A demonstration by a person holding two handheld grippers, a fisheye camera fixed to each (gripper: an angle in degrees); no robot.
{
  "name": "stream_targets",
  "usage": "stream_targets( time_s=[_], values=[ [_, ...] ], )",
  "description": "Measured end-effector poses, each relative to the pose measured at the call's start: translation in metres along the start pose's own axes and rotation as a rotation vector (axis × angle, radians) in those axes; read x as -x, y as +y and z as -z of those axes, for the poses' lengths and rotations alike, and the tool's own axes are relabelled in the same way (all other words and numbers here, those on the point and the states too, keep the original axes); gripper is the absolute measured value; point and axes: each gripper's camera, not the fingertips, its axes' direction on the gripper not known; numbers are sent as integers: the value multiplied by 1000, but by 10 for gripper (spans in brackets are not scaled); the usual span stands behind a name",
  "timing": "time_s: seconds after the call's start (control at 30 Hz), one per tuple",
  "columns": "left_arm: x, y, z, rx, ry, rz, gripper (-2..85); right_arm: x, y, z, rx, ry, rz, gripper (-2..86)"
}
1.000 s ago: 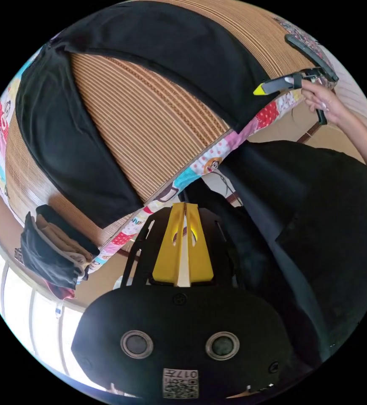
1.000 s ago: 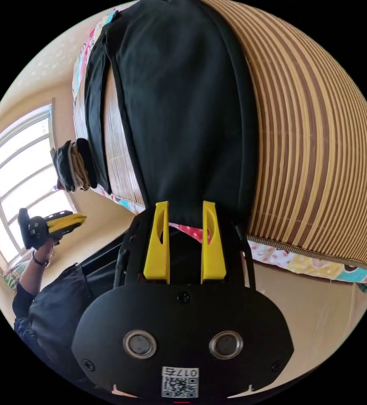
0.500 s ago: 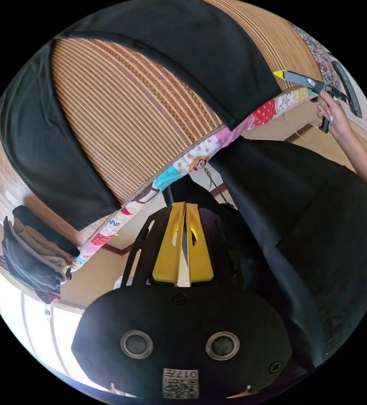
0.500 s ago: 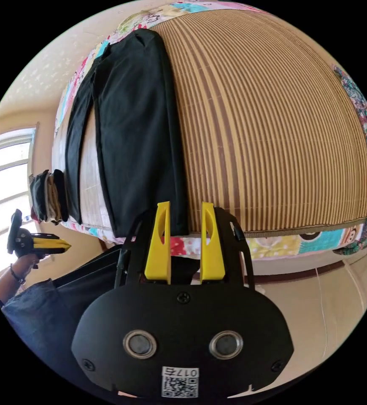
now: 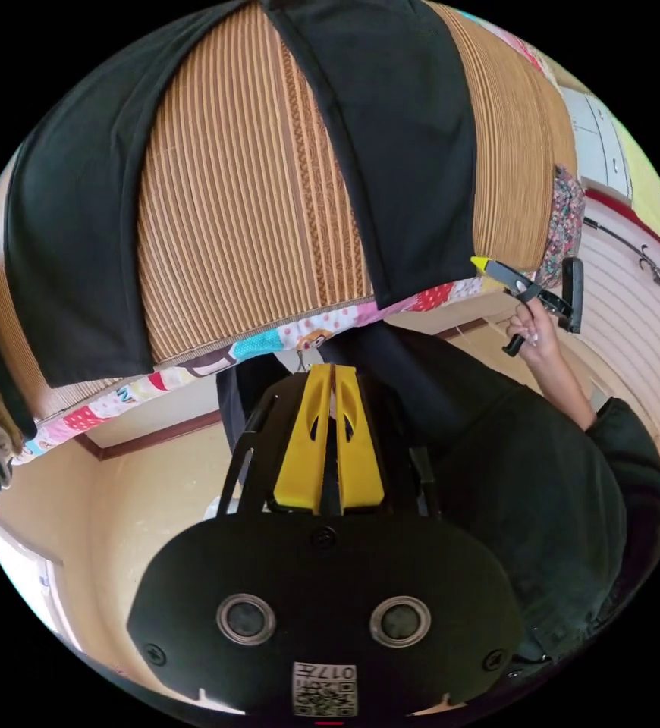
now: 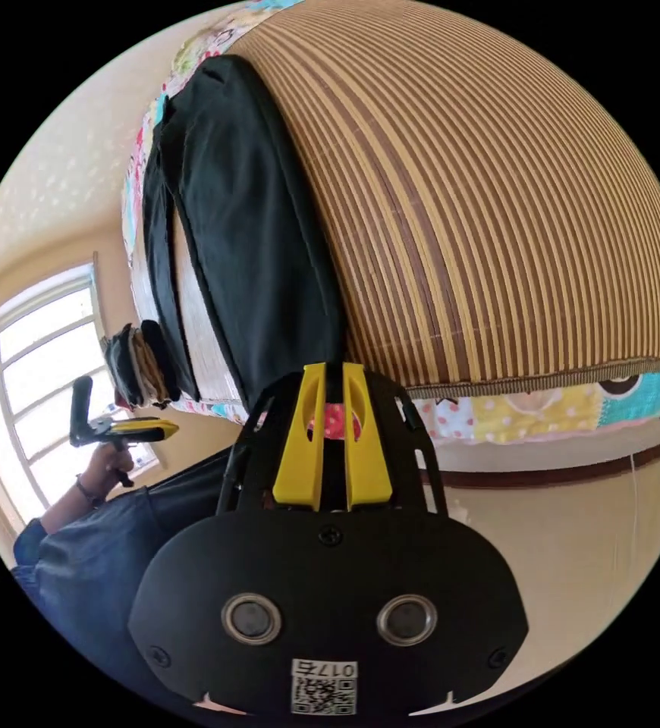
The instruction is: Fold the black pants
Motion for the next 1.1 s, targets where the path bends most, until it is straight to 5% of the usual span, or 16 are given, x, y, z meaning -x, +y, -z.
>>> stream_targets(
  time_s=[0.1, 0.3, 0.53, 0.83, 0.97, 1.1],
  values=[
    [-3, 2, 14, -70, 42, -17, 1, 16, 15, 30, -54, -247, 122, 16],
    [-29, -11, 49, -186, 229, -30, 51, 52, 13, 35, 54, -307, 273, 11],
    [-85, -18, 75, -181, 178, -67, 110, 88, -3, 40, 143, -390, 452, 8],
    [-104, 19, 84, -153, 184, -158, 42, 72, -29, 62, 206, -451, 515, 8],
    [-96, 50, 83, -153, 280, -158, 20, 36, -58, 60, 427, -521, 449, 8],
    [-77, 92, 89, -219, 398, -100, 12, -13, -96, 73, 694, -275, 452, 13]
  ],
)
